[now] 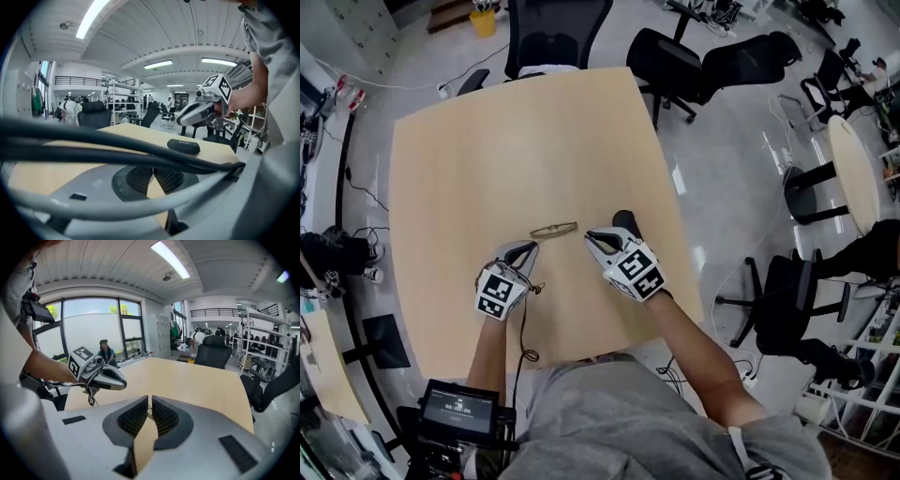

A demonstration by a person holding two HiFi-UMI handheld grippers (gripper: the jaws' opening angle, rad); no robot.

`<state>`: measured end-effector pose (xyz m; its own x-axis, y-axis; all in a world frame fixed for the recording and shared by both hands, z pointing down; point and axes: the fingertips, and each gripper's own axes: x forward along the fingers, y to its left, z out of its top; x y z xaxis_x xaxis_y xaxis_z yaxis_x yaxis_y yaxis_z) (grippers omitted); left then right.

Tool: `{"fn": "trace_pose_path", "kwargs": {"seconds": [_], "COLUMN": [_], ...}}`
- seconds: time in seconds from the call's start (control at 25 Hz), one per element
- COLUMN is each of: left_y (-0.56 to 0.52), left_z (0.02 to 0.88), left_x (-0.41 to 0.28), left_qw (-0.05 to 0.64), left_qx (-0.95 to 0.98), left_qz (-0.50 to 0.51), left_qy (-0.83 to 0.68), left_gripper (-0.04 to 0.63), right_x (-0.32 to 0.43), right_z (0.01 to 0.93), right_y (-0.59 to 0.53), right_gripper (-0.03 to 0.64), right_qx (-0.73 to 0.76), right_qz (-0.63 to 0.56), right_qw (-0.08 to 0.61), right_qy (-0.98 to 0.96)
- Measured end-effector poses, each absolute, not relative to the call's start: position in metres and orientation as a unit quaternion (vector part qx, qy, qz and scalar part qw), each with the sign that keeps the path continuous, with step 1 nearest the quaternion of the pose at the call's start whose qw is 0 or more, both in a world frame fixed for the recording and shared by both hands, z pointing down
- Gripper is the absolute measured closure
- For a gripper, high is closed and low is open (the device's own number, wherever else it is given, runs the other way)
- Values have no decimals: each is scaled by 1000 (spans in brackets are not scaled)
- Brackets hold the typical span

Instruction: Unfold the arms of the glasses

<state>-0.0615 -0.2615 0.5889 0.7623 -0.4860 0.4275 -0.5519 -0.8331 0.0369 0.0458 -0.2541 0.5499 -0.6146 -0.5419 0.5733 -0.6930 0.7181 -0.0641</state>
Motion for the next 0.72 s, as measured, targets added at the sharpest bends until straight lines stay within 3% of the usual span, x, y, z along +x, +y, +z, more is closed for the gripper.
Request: {"fn": "trace_pose_path", "kwargs": {"seconds": [0.72], "left_y": [-281], "left_z": [681], "left_x": [-68], "left_qw": [84], "left_qx": [911], "left_qz": [290], "left_qy": [-280], "left_gripper": [581], "right_x": [35], "right_z": [642], "right_y": [-291], "right_gripper": [588], "right_qx": [317], "right_qz": [142], "right_qw": [362], "right_qy": [-865]}}
